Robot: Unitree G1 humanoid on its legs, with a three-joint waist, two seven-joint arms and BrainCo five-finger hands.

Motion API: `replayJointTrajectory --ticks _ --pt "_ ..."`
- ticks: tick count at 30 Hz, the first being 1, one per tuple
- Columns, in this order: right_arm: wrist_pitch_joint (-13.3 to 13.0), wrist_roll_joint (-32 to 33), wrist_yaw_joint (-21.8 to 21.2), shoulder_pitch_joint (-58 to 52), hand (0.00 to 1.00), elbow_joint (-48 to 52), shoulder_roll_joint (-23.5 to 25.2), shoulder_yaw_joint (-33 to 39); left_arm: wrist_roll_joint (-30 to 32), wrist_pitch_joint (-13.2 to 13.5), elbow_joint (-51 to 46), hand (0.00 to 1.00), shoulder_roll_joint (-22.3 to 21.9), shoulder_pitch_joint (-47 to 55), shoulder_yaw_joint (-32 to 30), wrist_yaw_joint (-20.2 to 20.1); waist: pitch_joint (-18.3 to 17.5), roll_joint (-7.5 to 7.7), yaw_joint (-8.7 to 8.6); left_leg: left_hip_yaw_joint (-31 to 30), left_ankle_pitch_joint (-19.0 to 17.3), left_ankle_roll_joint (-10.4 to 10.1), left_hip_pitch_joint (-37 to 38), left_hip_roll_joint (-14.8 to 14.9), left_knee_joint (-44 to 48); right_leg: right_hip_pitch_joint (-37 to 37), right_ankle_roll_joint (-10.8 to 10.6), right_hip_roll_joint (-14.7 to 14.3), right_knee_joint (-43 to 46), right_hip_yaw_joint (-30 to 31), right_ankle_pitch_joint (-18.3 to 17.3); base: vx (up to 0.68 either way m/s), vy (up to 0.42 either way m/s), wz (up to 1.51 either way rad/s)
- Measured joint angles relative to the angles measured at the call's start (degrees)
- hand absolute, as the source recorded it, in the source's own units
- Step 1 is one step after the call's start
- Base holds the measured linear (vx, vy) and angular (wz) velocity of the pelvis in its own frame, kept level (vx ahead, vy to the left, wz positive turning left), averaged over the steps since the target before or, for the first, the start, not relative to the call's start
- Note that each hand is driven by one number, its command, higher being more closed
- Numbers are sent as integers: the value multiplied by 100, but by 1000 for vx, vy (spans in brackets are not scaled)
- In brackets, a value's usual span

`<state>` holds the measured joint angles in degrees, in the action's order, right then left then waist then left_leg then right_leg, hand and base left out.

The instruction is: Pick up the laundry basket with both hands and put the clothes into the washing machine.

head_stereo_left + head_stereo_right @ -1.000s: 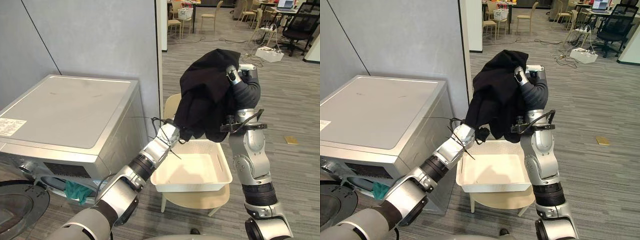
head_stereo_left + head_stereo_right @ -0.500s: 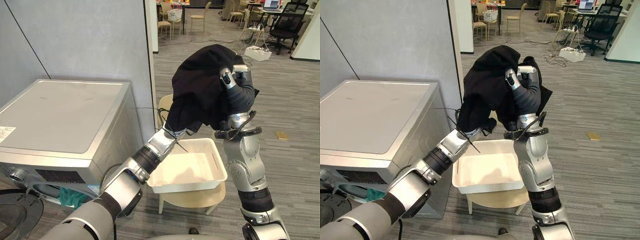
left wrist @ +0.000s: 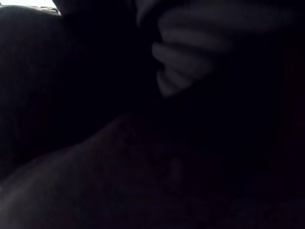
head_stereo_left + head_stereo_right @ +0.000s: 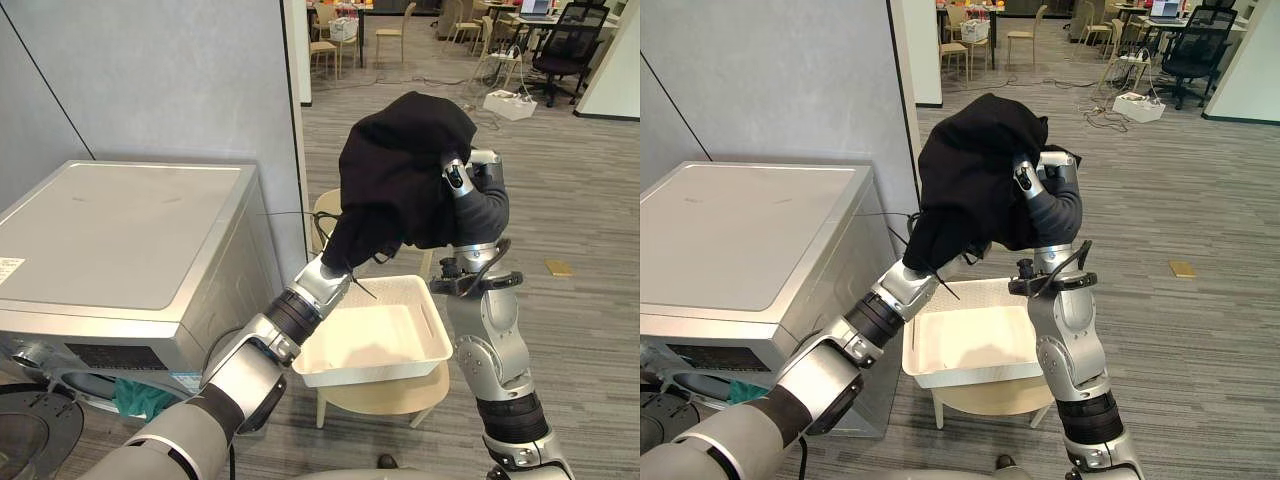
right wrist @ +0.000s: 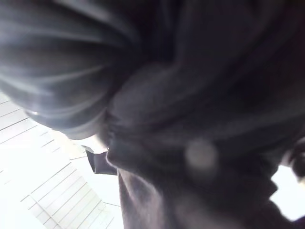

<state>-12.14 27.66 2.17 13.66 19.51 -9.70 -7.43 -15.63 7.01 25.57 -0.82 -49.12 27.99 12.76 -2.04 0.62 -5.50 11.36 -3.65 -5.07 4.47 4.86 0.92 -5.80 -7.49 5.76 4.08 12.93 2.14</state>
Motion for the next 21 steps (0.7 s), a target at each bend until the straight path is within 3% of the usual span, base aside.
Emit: replayJointTrajectory --ticks 5,10,12,14,16,21 --pt "28 -5 -43 -258 0 6 -12 374 35 -4 -461 100 122 1 -380 6 5 -7 6 -2 0 0 7 0 2 5 0 0 1 0 0 0 0 0" --pt "133 -19 -2 -326 0 10 -14 1125 86 94 -942 100 282 17 -801 3 13 -21 17 -18 0 0 39 0 2 44 0 0 -3 -9 0 0 0 0" --pt "147 -70 78 -513 0 236 -17 1799 185 121 -1523 100 411 237 -1213 -29 42 -72 57 -22 -1 0 41 0 2 47 0 0 -4 -12 0 0 0 0" --pt "102 -81 289 -659 0 413 -45 2798 195 338 -2310 100 754 716 -2103 21 73 -163 28 -29 -1 0 42 4 4 50 0 -3 -4 -18 0 0 0 0" --pt "17 -92 386 -796 0 445 -143 3324 195 420 -2669 100 1076 993 -2742 91 70 -204 27 -30 -1 0 46 9 6 53 0 -8 -4 -18 -1 0 0 0" --pt "-70 -205 434 -1457 0 718 -189 3912 384 731 -3824 100 1573 2349 -4351 266 68 -221 153 -32 -4 -3 49 11 6 51 7 -8 0 -19 -8 0 0 0"
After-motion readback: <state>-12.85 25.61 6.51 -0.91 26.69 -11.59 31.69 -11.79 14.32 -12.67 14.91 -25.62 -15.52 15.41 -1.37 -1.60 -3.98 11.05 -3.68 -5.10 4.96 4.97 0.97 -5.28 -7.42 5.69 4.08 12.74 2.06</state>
